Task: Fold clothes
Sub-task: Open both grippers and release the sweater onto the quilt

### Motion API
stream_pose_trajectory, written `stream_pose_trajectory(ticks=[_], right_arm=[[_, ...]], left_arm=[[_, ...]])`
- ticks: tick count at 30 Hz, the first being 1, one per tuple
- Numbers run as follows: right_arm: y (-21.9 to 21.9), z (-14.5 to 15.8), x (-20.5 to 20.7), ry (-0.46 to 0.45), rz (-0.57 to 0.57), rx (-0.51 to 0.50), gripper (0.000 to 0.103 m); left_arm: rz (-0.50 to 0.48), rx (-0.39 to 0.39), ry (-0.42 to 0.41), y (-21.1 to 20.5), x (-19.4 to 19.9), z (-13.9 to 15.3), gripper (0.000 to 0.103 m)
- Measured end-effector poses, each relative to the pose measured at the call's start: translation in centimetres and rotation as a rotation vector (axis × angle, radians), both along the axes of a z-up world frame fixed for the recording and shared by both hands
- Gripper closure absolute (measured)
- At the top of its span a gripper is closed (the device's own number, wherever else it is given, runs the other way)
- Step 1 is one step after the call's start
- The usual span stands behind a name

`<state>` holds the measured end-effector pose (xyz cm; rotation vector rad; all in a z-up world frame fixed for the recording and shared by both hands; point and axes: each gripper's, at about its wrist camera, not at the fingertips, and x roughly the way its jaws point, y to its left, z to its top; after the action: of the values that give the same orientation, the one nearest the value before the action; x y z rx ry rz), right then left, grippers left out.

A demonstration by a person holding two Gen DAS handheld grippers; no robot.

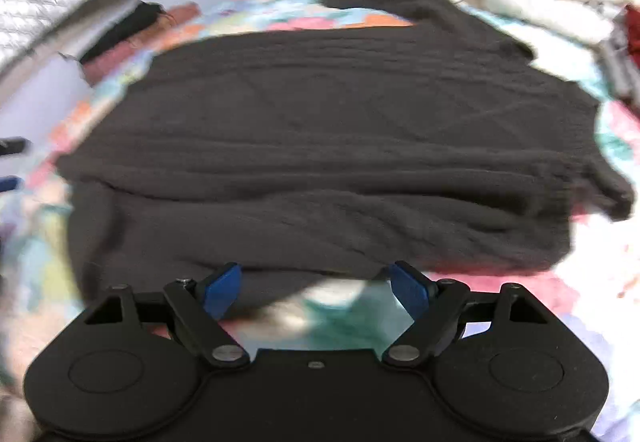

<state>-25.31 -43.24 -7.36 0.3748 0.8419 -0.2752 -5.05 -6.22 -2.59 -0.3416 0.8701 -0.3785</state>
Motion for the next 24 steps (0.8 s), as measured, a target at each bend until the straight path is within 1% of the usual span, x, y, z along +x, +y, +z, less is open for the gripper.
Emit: stream_pose_trajectory(ticks=[1,4,6,8,11,12,13,14,16,17,18,19,20,21,22,23,24], right_arm=[[-0.4,-0.2,0.0,-0.003,-0.014,0.036,0.017],[-0.8,-0.7,0.1,-0.057,0.012,0.182,0.017],[-0.3,-1.2,0.5,-0.071,0.031,0.206,0.017],[0.2,-1.9,0.9,-0.067,0.053,0.223,0.017],[1.3,-3.1,1.5,-0.05,0.108,0.305,0.017],[1.9,-3.3,1.7,-0.051,0.133,0.317,0.016],[2.4,-3.4,1.8,-0.056,0.154,0.301,0.017],[2.8,-3.3,1.8,-0.059,0.175,0.283,0.017],[3.6,-3.2,1.9,-0.064,0.203,0.262,0.024],[3.9,-3.1,1.8,-0.068,0.207,0.262,0.025],[3.8,-3.1,1.7,-0.074,0.21,0.268,0.029],[3.8,-3.2,1.7,-0.079,0.213,0.276,0.038],[3.7,-3.2,1.8,-0.084,0.219,0.286,0.043],[3.6,-3.2,2.2,-0.092,0.221,0.299,0.057],[3.5,-3.2,2.5,-0.103,0.234,0.325,0.081],[3.5,-3.2,2.7,-0.108,0.24,0.344,0.083],[3.8,-2.9,3.3,-0.107,0.245,0.335,0.086]], left_arm=[[0.0,-0.001,0.012,-0.3,0.0,-0.3,0.025],[-0.039,-0.029,0.031,-1.7,-0.6,-1.0,0.025],[-0.066,-0.017,0.037,-3.1,-1.4,-1.6,0.02],[-0.073,0.035,0.064,-4.7,-2.2,-2.7,0.017],[-0.069,0.137,0.149,-6.8,-2.9,-4.9,0.017],[-0.066,0.163,0.157,-7.2,-3.0,-5.3,0.016],[-0.063,0.189,0.156,-7.6,-3.1,-5.5,0.014],[-0.064,0.208,0.155,-8.0,-3.1,-5.6,0.008],[-0.087,0.223,0.164,-8.6,-3.0,-5.6,0.0],[-0.094,0.232,0.168,-8.8,-3.0,-5.6,0.0],[-0.095,0.244,0.169,-9.0,-3.0,-5.8,0.0],[-0.096,0.253,0.17,-9.2,-3.0,-6.0,0.0],[-0.095,0.252,0.171,-9.2,-3.0,-6.2,0.0],[-0.087,0.238,0.168,-9.1,-3.0,-6.4,0.0],[-0.072,0.22,0.162,-8.9,-3.1,-6.5,0.005],[-0.053,0.21,0.152,-8.7,-3.2,-6.6,0.019],[-0.046,0.22,0.137,-8.6,-3.3,-6.5,0.029]])
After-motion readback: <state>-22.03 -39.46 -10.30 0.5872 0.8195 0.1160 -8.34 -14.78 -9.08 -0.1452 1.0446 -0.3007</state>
